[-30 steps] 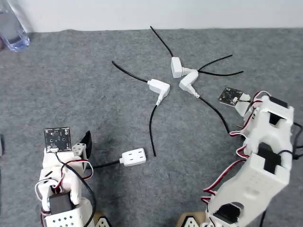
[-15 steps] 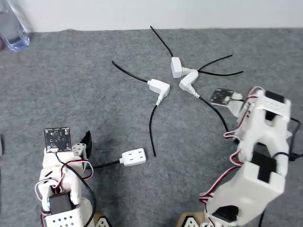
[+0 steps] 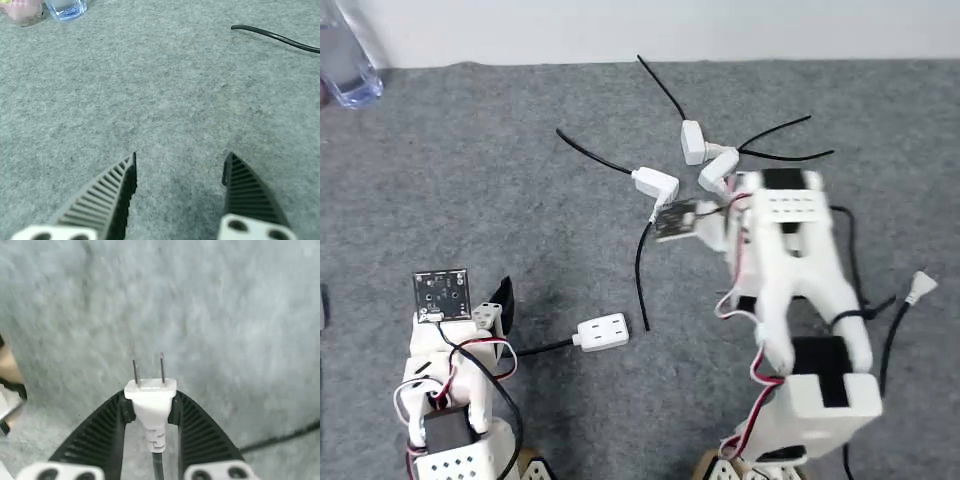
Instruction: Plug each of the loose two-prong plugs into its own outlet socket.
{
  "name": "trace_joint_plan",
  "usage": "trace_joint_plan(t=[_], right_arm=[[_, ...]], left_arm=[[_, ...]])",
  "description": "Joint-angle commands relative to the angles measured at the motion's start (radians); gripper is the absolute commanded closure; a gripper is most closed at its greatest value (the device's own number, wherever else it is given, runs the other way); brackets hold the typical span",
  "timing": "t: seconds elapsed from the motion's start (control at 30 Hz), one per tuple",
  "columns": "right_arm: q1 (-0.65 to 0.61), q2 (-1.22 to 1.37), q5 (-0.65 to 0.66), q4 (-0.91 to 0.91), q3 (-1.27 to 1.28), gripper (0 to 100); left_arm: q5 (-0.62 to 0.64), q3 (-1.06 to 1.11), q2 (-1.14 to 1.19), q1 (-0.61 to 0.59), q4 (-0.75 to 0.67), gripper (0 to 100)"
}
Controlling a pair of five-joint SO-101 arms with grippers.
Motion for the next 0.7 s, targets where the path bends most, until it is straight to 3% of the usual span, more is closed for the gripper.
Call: trace_joint_plan(t=[0.0, 0.3, 0.67], right_arm=[[-0.058, -0.050, -0.075, -0.111, 0.041, 99.0], [-0.101, -0.053, -0.160, -0.460, 0.299, 99.0], [-0.096, -0.050, -0.161, -0.499, 0.353, 98.6]], left_arm=[[-0.005, -0.008, -0.012, 0.008, 0.005, 74], [-0.005, -0.008, -0.012, 0.009, 0.002, 74], [-0.005, -0.008, -0.012, 0.009, 0.000, 74]])
